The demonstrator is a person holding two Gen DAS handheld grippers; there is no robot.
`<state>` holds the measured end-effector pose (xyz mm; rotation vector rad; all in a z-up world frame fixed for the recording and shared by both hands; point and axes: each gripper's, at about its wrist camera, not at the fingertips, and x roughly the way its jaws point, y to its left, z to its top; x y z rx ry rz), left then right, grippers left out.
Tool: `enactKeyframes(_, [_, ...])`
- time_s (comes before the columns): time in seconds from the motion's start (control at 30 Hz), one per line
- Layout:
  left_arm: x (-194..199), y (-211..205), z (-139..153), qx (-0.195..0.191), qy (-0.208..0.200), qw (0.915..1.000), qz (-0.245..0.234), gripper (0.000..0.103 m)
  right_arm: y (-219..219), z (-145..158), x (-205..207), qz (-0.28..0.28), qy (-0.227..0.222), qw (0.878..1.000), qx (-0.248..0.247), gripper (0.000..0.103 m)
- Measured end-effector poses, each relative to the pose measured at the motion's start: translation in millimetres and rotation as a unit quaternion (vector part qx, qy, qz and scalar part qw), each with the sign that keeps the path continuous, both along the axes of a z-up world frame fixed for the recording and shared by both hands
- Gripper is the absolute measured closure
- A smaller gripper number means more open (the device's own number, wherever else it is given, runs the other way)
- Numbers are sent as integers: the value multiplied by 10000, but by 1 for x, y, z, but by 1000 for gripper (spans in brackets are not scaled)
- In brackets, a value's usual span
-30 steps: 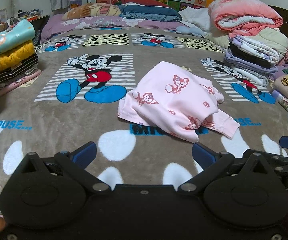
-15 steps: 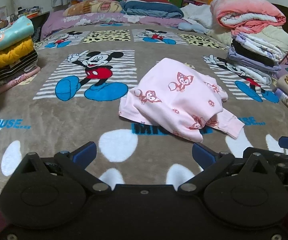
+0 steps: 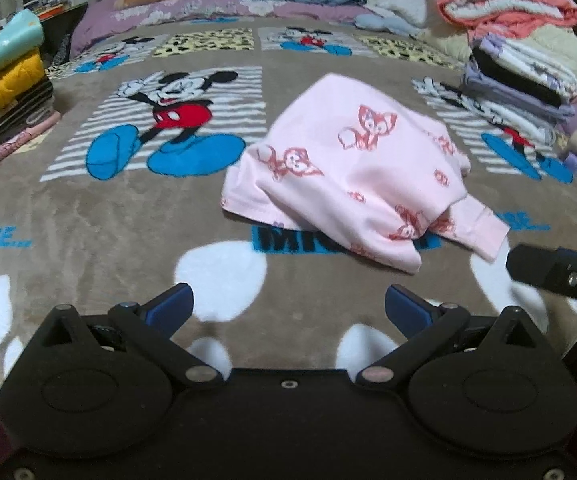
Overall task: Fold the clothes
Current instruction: 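Lower both grippers onto the pink garment's edges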
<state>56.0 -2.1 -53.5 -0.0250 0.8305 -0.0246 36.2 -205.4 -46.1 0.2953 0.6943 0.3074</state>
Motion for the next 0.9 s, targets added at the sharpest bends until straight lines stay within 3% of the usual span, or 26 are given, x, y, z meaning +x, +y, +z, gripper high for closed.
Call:
enactKeyframes(0.43, [26, -4, -9, 94, 102, 9999, 21, 0, -13, -28, 22, 82, -181, 9988, 440, 0])
enactKeyframes(0.67, [43, 2, -8, -145, 127, 9998, 9, 0, -26, -37, 39, -154, -335, 9974, 625, 0])
enactKeyframes(0.8, [50, 11, 3, -347, -306, 9989, -16, 0, -35, -44, 51, -220, -464, 9925, 1111, 0])
enactKeyframes(0.9, [60, 18, 12, -478, -500, 9975, -120, 0, -39, -47, 62, -253, -454, 9916, 1184, 0])
